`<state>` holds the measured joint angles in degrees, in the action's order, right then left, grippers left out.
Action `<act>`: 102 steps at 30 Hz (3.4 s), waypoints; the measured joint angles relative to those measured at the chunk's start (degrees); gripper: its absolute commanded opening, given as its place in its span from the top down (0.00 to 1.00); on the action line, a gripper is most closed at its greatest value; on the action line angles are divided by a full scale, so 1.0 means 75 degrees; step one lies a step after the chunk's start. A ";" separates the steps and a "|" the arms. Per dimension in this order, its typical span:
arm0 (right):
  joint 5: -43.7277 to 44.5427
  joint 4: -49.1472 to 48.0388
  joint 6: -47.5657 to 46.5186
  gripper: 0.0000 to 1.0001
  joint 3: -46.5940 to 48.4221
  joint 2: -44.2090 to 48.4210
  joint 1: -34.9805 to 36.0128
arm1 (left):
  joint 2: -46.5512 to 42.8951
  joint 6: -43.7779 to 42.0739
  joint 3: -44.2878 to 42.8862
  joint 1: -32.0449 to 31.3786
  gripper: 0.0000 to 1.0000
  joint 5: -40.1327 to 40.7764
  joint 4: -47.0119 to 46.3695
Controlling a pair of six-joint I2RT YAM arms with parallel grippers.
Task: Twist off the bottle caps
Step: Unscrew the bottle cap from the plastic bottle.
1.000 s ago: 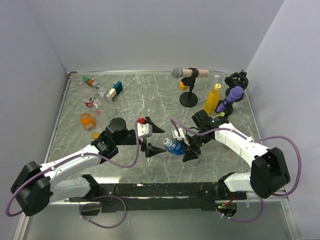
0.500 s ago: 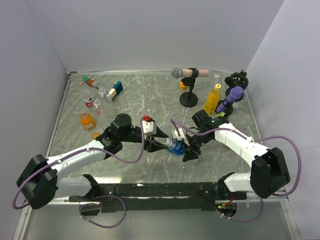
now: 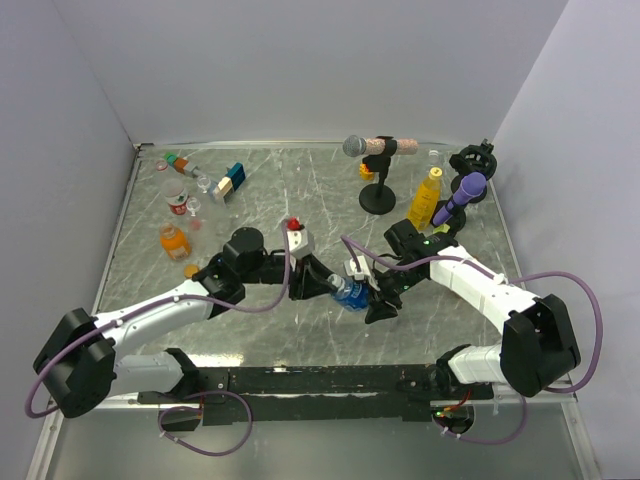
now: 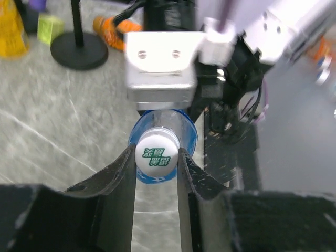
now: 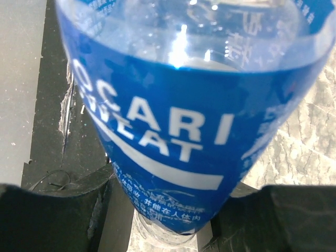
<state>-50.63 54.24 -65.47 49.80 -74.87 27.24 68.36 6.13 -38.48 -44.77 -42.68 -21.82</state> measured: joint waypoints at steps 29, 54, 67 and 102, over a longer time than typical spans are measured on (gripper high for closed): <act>0.0073 0.0058 -0.0006 0.71 0.0000 -0.0035 0.0000 | 0.0227 0.6723 -0.2640 -0.1495 0.28 0.4782 0.5377; 0.0087 0.0052 -0.0003 0.71 0.0000 -0.0038 0.0020 | -0.1830 -0.1183 0.0137 -0.1247 0.06 0.2372 0.2553; 0.0087 0.0055 -0.0006 0.71 0.0000 -0.0050 0.0020 | -0.0236 -0.1871 -0.0755 -0.0192 0.24 0.0490 0.1961; 0.0003 -0.0055 -0.0003 0.71 0.0000 -0.0055 0.0020 | 0.0446 -0.1169 -0.1396 -0.0154 0.93 -0.0172 0.2142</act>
<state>-50.61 53.82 -65.49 49.80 -75.29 27.40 71.70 -2.63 -48.95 -45.93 -43.97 -5.76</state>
